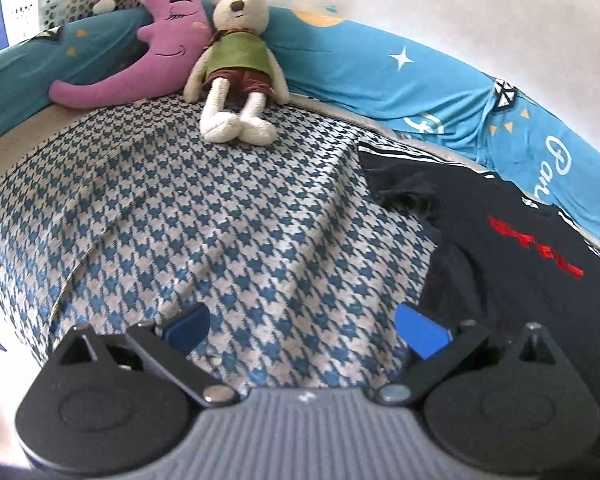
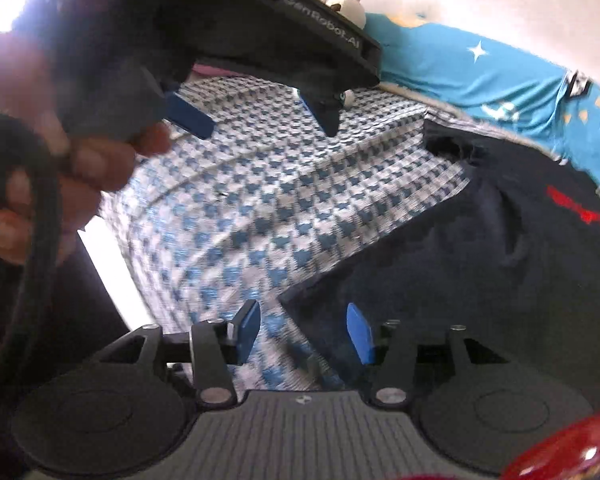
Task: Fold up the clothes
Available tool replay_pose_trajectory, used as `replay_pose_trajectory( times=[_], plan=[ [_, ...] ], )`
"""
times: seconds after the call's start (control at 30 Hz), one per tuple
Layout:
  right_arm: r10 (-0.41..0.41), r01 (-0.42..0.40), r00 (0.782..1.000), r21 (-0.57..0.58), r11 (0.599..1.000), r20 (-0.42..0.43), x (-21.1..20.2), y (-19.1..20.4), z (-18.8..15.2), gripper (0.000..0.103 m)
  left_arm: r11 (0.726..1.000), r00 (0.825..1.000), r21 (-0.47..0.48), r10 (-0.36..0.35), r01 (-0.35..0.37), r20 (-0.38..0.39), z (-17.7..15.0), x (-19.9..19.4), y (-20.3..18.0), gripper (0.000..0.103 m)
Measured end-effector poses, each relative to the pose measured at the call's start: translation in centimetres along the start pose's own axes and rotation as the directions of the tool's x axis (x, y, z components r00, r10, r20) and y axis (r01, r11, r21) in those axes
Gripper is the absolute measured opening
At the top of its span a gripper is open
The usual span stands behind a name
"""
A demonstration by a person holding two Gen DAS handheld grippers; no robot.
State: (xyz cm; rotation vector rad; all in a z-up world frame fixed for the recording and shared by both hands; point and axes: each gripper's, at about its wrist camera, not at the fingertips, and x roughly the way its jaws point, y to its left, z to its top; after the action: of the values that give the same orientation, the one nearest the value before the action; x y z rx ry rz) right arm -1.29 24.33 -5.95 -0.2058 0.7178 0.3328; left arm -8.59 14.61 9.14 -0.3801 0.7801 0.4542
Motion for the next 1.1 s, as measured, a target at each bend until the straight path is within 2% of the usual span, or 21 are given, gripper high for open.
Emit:
replay_pose_trajectory(
  times=[0.07, 0.13, 0.17, 0.27, 0.4, 0.47, 0.63, 0.73, 0.77, 0.9, 1.1],
  plan=[
    [-0.013, 0.013, 1.000, 0.010, 1.000, 0.006, 0.4, -0.2, 0.0, 0.044, 1.000, 1.000, -0.001, 0.006, -0.006, 0.003, 0.0, 0.0, 0.1, 0.103],
    [-0.018, 0.017, 1.000, 0.042, 0.999, 0.015, 0.6, -0.7, 0.2, 0.031, 1.000, 1.000, -0.002, 0.012, -0.012, 0.007, -0.1, 0.0, 0.1, 0.103],
    [-0.022, 0.021, 1.000, 0.053, 0.998, 0.019, 0.5, -0.9, 0.2, 0.018, 1.000, 1.000, -0.003, 0.015, -0.015, 0.009, -0.1, 0.0, 0.1, 0.103],
    [0.010, -0.014, 0.999, 0.112, 0.994, 0.035, 0.2, -1.7, 0.3, 0.010, 1.000, 1.000, -0.004, 0.024, -0.024, 0.015, -0.1, -0.1, 0.1, 0.103],
    [0.106, -0.124, 0.988, 0.165, 0.979, 0.111, -0.7, -2.2, 1.0, 0.010, 0.999, 0.998, 0.001, 0.051, -0.051, 0.041, 0.0, -0.2, 0.2, 0.103],
    [0.134, -0.154, 0.983, 0.174, 0.973, 0.122, -0.8, -2.1, 1.2, 0.010, 0.998, 0.996, 0.001, 0.070, -0.070, 0.062, 0.1, -0.3, 0.2, 0.103],
    [0.160, -0.173, 0.984, 0.199, 0.965, 0.077, 0.3, -2.3, 0.8, 0.011, 0.995, 0.991, 0.001, 0.102, -0.102, 0.086, 0.4, -0.5, 0.3, 0.103],
    [0.176, -0.182, 0.983, 0.174, 0.968, 0.047, 0.6, -1.8, 0.5, 0.019, 0.995, 0.992, 0.003, 0.102, -0.102, 0.078, 0.3, -0.4, 0.2, 0.103],
    [0.196, -0.200, 0.980, 0.169, 0.965, 0.042, 0.4, -1.6, 0.3, 0.022, 0.995, 0.992, 0.006, 0.101, -0.101, 0.077, 0.2, -0.5, 0.1, 0.103],
    [0.288, -0.288, 0.957, 0.145, 0.947, 0.024, -0.5, -1.1, -0.3, 0.022, 0.996, 0.993, 0.020, 0.090, -0.092, 0.071, 0.1, -0.4, -0.3, 0.103],
    [0.229, -0.235, 0.972, 0.148, 0.961, 0.053, -2.7, -2.2, -1.3, 0.022, 0.999, 0.998, 0.029, 0.026, -0.027, 0.059, 0.0, -0.2, -1.4, 0.103]
  ],
)
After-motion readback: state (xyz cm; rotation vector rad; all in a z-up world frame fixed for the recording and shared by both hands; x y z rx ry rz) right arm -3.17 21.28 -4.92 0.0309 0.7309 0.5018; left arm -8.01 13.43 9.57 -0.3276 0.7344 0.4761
